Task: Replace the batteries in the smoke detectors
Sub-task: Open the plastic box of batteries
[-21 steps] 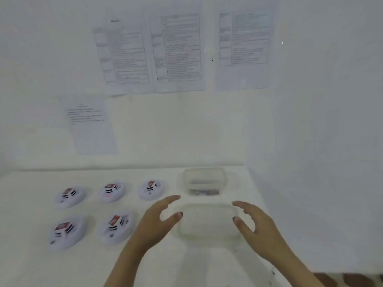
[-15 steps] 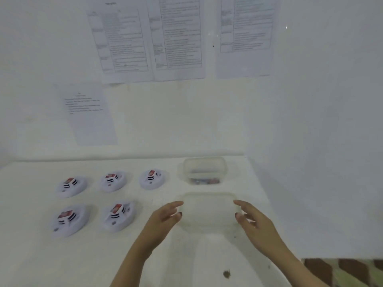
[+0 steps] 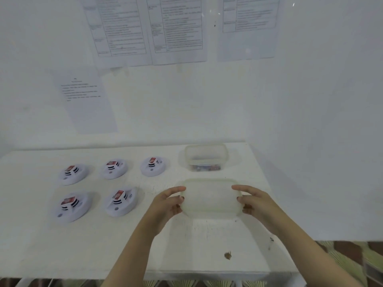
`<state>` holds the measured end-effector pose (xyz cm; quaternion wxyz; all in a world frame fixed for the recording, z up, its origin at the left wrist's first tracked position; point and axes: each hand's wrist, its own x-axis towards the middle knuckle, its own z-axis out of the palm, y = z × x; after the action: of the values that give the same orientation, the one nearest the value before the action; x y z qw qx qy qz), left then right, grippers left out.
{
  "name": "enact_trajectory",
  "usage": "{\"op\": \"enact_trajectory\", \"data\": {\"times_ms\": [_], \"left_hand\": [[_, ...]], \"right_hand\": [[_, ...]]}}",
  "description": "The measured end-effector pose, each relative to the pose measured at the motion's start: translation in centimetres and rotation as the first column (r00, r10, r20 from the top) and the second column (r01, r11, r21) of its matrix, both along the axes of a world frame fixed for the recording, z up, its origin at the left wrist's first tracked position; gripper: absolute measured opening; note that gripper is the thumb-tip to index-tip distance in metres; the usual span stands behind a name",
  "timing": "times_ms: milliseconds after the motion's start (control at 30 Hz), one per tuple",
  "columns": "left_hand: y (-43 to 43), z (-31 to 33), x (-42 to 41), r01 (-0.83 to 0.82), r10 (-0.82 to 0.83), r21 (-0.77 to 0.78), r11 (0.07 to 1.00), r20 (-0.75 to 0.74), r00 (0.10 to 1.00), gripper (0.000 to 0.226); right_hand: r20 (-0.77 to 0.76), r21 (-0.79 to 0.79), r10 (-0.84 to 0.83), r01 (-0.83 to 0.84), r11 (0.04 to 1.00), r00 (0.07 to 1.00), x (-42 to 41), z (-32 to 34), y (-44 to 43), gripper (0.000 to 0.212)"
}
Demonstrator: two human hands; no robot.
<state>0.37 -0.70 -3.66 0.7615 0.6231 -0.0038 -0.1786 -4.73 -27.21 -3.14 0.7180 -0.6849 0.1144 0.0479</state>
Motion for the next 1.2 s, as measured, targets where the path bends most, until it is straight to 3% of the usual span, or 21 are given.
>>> {"op": "enact_trajectory", "data": {"times_ms": [200, 400, 600, 700, 833, 967, 1033, 1200], "left_hand": [[-0.1, -0.3, 1.1, 0.018, -0.033, -0.103, 0.995, -0.145, 0.989, 0.026], [0.0, -0.8, 2.1, 0.09, -0.162, -0.279, 0.956, -0.248, 0.955, 0.037], [0.1, -1.4, 2.1, 0.146, -0.228, -0.338, 0.93, -0.218, 0.949, 0.032], [-0.2, -1.4, 2.2, 0.076, -0.146, -0.328, 0.942, -0.195, 0.97, 0.041], [-0.4, -0.8, 2.3, 0.107, -0.128, -0.2, 0.974, -0.097, 0.987, 0.041], [-0.4, -0.6, 2.0, 0.146, -0.145, -0.075, 0.986, 0.025, 0.989, 0.057], [-0.2, -0.2, 1.8, 0.154, -0.154, 0.0, 0.988, 0.048, 0.987, 0.057], [-0.1, 0.3, 1.0, 0.263, -0.275, 0.188, 0.946, 0.042, 0.96, 0.037]], "right_hand": [[-0.063, 0.191, 0.077, -0.064, 0.98, 0.995, 0.8, -0.1, -0.8, 0.031], [-0.108, 0.413, 0.077, -0.026, 0.91, 0.991, 1.7, -0.6, -1.0, 0.034], [-0.044, 0.292, 0.099, -0.082, 0.953, 0.994, 2.1, 0.0, -1.0, 0.036], [-0.046, 0.299, 0.098, -0.08, 0.951, 0.994, 2.1, -0.2, -1.0, 0.036], [-0.019, 0.309, 0.137, -0.125, 0.943, 0.99, 1.9, -0.4, -0.9, 0.035], [-0.007, 0.16, 0.306, -0.301, 0.94, 0.952, 1.0, -0.3, -1.0, 0.065], [-0.003, 0.067, 0.281, -0.28, 0.958, 0.96, 0.8, -0.2, -0.8, 0.075], [-0.029, -0.106, 0.034, -0.036, 0.994, 0.999, 0.7, 0.2, 0.8, 0.04]]}}
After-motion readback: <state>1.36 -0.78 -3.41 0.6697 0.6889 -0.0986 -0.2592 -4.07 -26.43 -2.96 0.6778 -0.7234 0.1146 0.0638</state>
